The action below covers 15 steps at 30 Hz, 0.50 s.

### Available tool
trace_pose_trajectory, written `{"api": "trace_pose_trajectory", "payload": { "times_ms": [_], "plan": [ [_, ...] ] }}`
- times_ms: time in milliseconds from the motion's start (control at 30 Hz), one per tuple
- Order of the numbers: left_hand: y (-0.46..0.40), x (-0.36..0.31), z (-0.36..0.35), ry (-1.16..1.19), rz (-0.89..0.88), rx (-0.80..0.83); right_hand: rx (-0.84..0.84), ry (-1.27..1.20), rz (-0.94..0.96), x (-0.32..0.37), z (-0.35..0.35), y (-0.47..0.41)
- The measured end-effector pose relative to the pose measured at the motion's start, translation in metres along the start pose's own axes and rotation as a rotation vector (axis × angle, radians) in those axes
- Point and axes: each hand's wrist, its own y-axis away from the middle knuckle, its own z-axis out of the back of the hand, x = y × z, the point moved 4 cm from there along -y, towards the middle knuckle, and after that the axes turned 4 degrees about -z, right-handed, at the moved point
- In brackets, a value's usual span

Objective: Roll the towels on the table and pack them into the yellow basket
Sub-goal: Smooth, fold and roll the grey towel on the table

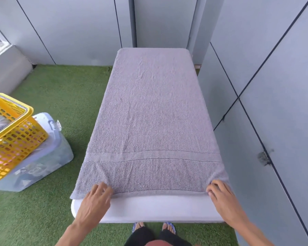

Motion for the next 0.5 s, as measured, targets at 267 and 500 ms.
{"api": "trace_pose_trajectory", "payload": {
  "times_ms": [267, 500],
  "plan": [
    [0.006, 0.025, 0.007, -0.130, 0.037, -0.028, -0.015, -0.065, -0.297, -0.011, 0.004, 0.001],
    [0.000, 0.053, 0.008, -0.012, 0.197, 0.026, 0.092, -0.196, -0.302, -0.013, 0.011, 0.010]
  ]
}}
